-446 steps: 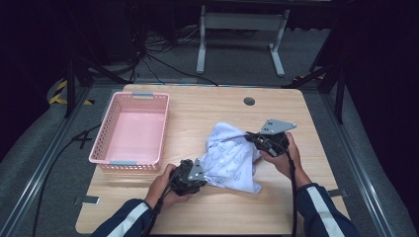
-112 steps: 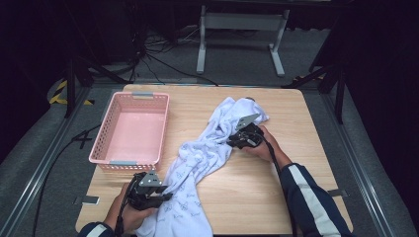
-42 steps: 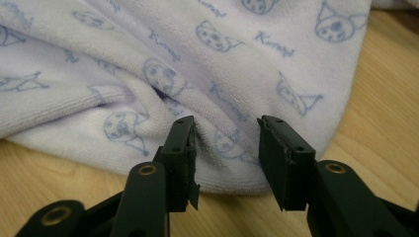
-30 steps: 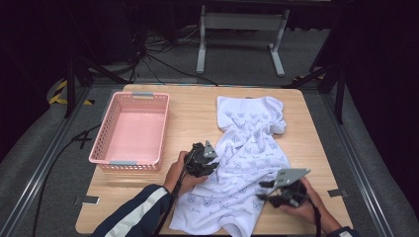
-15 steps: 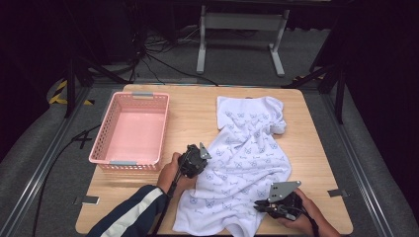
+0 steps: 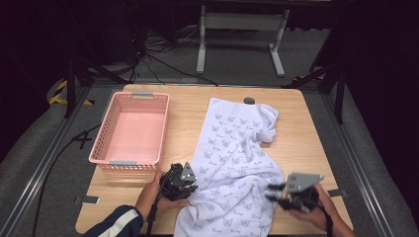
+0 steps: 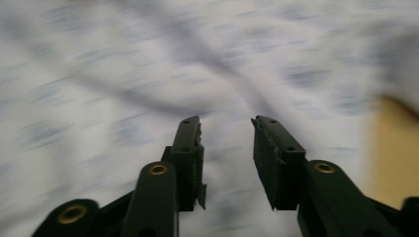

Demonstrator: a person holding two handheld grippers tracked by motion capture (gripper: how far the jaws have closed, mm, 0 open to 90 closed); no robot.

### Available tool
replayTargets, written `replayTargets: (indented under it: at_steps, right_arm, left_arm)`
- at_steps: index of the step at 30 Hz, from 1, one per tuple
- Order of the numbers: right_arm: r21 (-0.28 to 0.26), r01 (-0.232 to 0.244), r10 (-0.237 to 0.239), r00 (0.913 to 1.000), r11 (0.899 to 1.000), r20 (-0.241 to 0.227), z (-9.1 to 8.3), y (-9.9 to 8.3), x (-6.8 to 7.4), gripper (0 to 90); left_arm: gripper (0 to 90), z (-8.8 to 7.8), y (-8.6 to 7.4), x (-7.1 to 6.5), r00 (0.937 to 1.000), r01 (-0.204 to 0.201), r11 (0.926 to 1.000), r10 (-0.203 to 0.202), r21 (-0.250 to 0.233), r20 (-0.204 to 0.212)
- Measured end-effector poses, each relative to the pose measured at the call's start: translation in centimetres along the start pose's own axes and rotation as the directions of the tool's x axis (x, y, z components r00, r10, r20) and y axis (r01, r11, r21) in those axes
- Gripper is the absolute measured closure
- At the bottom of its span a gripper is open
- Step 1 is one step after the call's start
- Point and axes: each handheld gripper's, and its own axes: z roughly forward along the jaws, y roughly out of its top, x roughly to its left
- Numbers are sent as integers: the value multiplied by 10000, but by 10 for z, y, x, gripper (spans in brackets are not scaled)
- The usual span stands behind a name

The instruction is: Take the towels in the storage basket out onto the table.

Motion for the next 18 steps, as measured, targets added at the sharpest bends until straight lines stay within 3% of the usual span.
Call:
replayTargets:
  at_steps: [1, 2, 3, 4, 5, 6, 7, 8, 9, 10, 11, 13, 15, 16, 17, 18]
  right_arm:
    - [-156, -498, 510, 9947, 9986, 892, 3, 4, -23, 606]
    - [-108, -942, 948, 9872, 9955, 1281, 8, 7, -41, 589]
    - [-43, -1106, 1098, 9800, 9939, 1659, 15, 10, -60, 557]
    - [-117, -1447, 1440, 9683, 9894, 2041, 22, 12, -78, 534]
    - [-133, -2743, 2717, 9428, 9615, 1931, 38, 15, -111, 444]
    - [-133, -2743, 2717, 9428, 9615, 1931, 38, 15, -111, 444]
    - [28, -3058, 2982, 9303, 9521, 2135, 48, 17, -125, 419]
    - [-140, -3297, 3237, 9171, 9440, 2325, 56, 18, -137, 426]
    - [-226, -3631, 3591, 9074, 9315, 2182, 64, 19, -147, 405]
    - [-285, -3949, 3925, 8986, 9183, 1963, 73, 20, -157, 396]
    - [-368, -4061, 4046, 8909, 9131, 2064, 78, 22, -160, 392]
    - [-234, -4043, 3999, 8922, 9143, 2099, 90, 28, -167, 384]
    - [301, -4201, 3995, 8807, 9070, 2544, 105, 30, -174, 381]
    - [239, -4374, 4182, 8732, 8989, 2501, 109, 31, -178, 409]
    - [-137, -4568, 4431, 8549, 8895, 2699, 107, 31, -183, 454]
    - [-629, -4754, 4747, 8423, 8775, 2554, 103, 32, -186, 508]
  left_arm:
    - [705, 3, 6, 2, 9986, -12, 9996, 28, -297, 529]
    - [684, 8, 13, 3, 9978, -171, 9989, 198, -437, 627]
    - [656, 13, 19, 3, 9991, -334, 9986, 344, -406, 253]
    - [606, 18, 24, 3, 9991, -261, 9990, 273, -366, 330]
    - [594, 27, 30, 5, 9979, -337, 9990, 352, -278, 541]
    - [595, 27, 30, 5, 9979, -337, 9990, 352, -278, 541]
    - [595, 31, 31, 4, 9988, -414, 9990, 418, -180, 251]
    - [597, 34, 32, 6, 9982, -386, 9992, 391, -111, 456]
    - [600, 37, 30, 7, 9966, -227, 9997, 235, -104, 787]
    - [627, 38, 28, 7, 9967, -224, 9997, 227, -55, 784]
    - [648, 39, 26, 8, 9959, -245, 9997, 247, -32, 872]
    - [690, 39, 22, 8, 9932, -205, 9997, 217, -122, 1144]
    - [743, 37, 19, 9, 9907, -311, 9995, 314, -48, 1322]
    - [769, 36, 16, 8, 9896, -310, 9995, 316, -67, 1404]
    - [780, 34, 15, 9, 9881, -276, 9996, 266, 44, 1517]
    - [790, 33, 13, 8, 9859, -82, 9999, 70, 68, 1672]
